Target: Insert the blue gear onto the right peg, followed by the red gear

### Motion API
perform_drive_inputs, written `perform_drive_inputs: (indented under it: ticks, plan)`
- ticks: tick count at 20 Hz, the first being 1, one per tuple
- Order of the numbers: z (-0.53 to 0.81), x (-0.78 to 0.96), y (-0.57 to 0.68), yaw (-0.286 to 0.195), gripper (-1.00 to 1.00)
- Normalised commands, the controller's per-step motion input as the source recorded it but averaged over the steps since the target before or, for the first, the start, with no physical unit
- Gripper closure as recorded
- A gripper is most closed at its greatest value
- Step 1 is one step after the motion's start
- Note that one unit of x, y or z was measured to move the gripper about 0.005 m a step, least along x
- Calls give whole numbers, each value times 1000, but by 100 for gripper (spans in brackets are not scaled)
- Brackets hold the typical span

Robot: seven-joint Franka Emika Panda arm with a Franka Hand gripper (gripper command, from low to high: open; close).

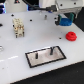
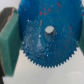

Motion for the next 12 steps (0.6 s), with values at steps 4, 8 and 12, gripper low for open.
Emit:
perform_drive_inputs:
  ticks: [4, 8, 12]
  plan:
    - [402, 672, -333, 0, 100]
    - [365, 746, -295, 0, 100]
    - [312, 777, -268, 0, 100]
